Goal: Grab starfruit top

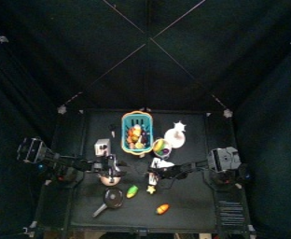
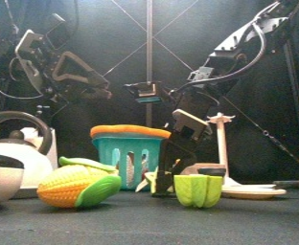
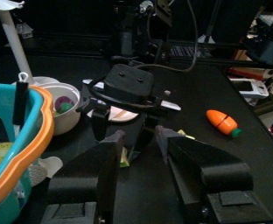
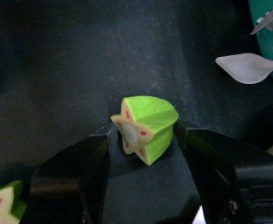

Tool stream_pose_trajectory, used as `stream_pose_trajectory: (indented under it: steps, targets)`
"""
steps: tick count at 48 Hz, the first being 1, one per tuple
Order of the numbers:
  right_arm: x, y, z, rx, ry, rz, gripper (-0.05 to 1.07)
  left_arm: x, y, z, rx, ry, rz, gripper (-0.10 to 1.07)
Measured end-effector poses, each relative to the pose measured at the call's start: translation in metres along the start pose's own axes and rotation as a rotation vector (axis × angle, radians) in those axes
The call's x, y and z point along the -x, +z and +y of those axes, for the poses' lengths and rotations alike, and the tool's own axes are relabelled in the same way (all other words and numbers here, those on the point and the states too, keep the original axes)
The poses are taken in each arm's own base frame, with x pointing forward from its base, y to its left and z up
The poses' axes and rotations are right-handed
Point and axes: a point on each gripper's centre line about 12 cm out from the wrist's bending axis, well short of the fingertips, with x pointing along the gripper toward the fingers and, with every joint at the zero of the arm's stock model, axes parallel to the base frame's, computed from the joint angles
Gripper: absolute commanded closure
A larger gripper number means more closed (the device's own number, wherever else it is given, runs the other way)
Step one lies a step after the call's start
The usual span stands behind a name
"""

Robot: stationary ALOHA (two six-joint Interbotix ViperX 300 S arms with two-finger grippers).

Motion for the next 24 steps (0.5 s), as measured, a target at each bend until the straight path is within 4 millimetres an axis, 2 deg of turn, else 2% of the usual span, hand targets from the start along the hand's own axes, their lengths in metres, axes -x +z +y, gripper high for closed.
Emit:
stream_pose_trajectory:
  steps: [24]
  targets:
    - [-0.0079, 0.0004, 0.0001, -0.002, 0.001, 0.006, 0.15, 0.0014, -0.0016, 0.0007, 0.000, 0.002, 0.004, 0.21]
